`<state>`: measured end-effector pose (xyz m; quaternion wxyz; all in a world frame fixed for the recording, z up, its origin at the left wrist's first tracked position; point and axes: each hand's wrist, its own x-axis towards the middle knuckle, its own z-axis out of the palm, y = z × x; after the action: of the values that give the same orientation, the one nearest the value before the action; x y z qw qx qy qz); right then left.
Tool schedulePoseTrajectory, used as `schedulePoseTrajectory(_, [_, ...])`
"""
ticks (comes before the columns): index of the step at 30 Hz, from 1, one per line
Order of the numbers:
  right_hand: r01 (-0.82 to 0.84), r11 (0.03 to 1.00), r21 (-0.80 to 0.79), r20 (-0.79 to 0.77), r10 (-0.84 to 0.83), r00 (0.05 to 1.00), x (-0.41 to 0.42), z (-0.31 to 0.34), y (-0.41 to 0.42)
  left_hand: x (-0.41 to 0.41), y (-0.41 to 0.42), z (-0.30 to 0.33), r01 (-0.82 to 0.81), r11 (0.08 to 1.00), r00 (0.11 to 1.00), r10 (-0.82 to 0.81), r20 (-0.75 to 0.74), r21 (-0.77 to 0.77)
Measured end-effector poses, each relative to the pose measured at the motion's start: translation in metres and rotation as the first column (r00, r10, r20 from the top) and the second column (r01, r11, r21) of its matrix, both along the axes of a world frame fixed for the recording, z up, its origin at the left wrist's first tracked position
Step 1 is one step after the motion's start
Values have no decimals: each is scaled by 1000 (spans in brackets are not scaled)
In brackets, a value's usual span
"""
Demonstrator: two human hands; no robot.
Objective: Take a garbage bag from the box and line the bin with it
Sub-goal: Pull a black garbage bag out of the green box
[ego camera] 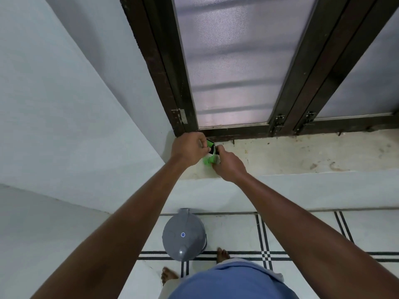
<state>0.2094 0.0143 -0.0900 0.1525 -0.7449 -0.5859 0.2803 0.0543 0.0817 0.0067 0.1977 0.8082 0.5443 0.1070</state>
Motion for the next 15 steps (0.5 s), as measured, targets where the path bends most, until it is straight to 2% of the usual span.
schedulePoseTrajectory(2, [0, 1000, -3, 28, 0, 1000, 0, 0, 0, 0, 0, -1, 35, 999, 999, -35, -25, 34])
schedulePoseTrajectory(6, [-19, 1000, -6, 56, 19, 998, 0, -1, 0, 0, 5, -5, 49, 999, 998, -49, -46, 1])
schedulePoseTrajectory(9, [-18, 1000, -8, 75, 19, 997, -1, -1, 3, 3, 8, -10, 56, 998, 989, -57, -134, -11])
schedulePoseTrajectory(12, [-16, 1000, -1, 84, 16, 996, -2, -1, 5, 6, 13, -17, 9, 998, 988, -18, -153, -59])
schedulePoseTrajectory(15, [-28, 999, 16, 78, 27, 997, -3, -1, 5, 13, 13, -15, -102, 993, 984, 93, -154, -51])
